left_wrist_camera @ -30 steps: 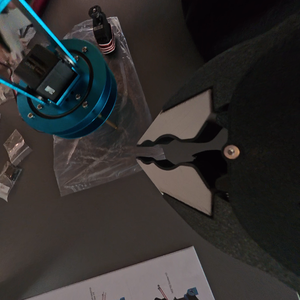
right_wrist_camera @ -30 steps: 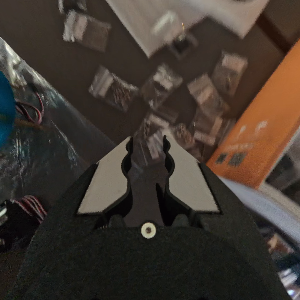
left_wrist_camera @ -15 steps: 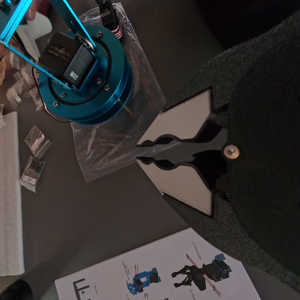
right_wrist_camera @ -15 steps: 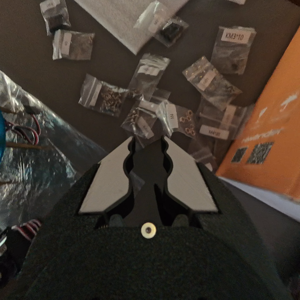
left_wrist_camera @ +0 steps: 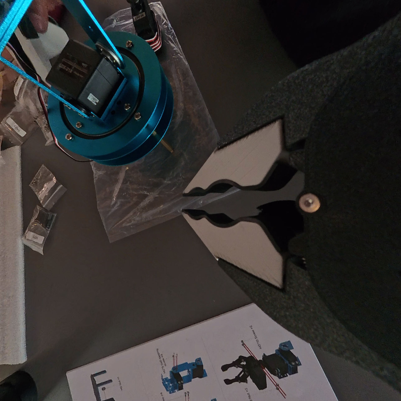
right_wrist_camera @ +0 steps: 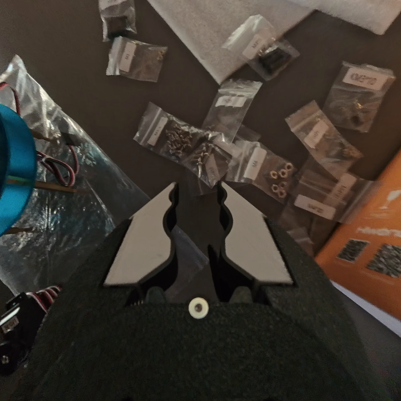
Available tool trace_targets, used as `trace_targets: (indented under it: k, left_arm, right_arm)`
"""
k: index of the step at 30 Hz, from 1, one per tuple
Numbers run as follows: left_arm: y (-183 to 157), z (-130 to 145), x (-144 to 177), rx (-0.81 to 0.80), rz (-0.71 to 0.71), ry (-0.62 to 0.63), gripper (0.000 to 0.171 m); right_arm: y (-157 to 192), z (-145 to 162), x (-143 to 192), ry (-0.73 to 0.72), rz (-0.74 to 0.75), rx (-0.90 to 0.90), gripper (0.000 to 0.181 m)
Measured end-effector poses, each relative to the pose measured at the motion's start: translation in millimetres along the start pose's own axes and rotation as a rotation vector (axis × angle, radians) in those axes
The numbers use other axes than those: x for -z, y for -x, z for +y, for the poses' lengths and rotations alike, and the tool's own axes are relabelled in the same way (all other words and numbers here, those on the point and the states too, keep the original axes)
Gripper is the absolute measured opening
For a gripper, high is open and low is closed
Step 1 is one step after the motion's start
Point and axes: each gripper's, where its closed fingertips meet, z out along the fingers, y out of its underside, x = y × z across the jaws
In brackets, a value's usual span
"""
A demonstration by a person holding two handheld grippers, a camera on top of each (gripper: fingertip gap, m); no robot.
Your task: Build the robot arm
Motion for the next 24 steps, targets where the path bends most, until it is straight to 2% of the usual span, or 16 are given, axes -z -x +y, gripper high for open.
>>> trace_targets:
  k: [6, 13, 17, 21, 22, 24]
  left_arm:
    - [-3, -2, 0, -0.014, 0.0, -0.001, 0.011]
    - [3, 2, 3, 0.009, -0.014, 0.001, 0.011]
    - [2, 2, 2, -0.004, -0.015, 0.004, 0.011]
    - [3, 2, 2, 0.002, -0.016, -0.002, 0.011]
    - [3, 2, 2, 0.009, -0.012, -0.003, 0.011]
    - [1, 1, 0, 0.013, 0.0, -0.005, 0.011]
  right_arm:
    - [23, -19, -12, -0.037, -0.111, -0.023, 0.036]
    - [15, -16, -16, -0.012, -0.047, 0.05, 0.035]
    - [6, -3, -4, 0.047, -0.034, -0.03, 0.033]
    - [-17, 24, 21, 0.144, 0.07, -0.041, 0.036]
    - [-17, 24, 25, 0.145, 0.066, -0.053, 0.036]
    - [-8, 2, 27, 0.037, 0.021, -0.07, 0.036]
